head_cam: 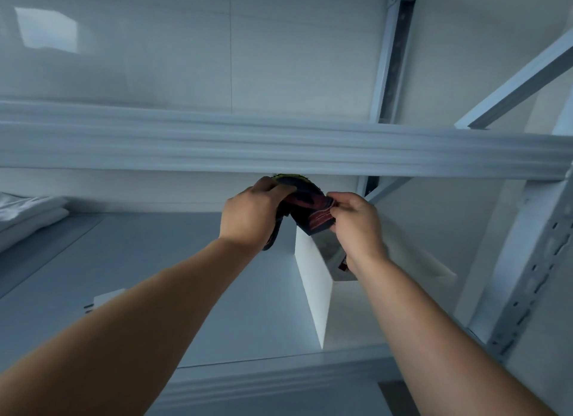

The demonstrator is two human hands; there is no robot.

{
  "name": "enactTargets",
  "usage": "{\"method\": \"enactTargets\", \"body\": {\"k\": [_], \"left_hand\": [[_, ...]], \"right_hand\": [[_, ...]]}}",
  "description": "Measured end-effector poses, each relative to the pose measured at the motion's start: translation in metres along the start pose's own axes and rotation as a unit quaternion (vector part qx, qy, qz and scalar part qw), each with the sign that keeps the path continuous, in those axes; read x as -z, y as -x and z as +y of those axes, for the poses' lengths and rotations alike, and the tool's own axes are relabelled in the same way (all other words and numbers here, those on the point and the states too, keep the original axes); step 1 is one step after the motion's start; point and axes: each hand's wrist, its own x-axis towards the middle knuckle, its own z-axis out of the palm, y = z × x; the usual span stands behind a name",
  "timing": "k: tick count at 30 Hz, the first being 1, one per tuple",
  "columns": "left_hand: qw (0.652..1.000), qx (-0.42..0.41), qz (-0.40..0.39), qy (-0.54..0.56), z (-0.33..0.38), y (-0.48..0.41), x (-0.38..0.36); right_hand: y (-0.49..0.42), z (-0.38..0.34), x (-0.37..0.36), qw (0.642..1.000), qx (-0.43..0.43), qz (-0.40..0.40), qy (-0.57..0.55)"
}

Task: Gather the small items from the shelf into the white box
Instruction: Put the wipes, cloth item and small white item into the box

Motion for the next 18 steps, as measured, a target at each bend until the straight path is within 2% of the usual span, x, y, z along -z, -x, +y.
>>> {"method": "enactTargets", "body": {"k": [5, 14, 18], "left_hand": [[1.000, -0.027, -0.003, -0.011, 0.038, -0.014, -0.014], [1.000, -0.029, -0.008, -0.003, 0.097, -0.032, -0.047], [1.000, -0.027, -0.011, 0.003, 0.114, -0.037, -0.059]], "right_hand": [[-0.010, 0.006, 0.039, 1.000, 0.001, 0.019, 0.003], [-0.032, 0.019, 0.095, 0.994, 0.049, 0.070, 0.073], [-0.040, 0.025, 0.112, 0.991, 0.056, 0.095, 0.070]]}}
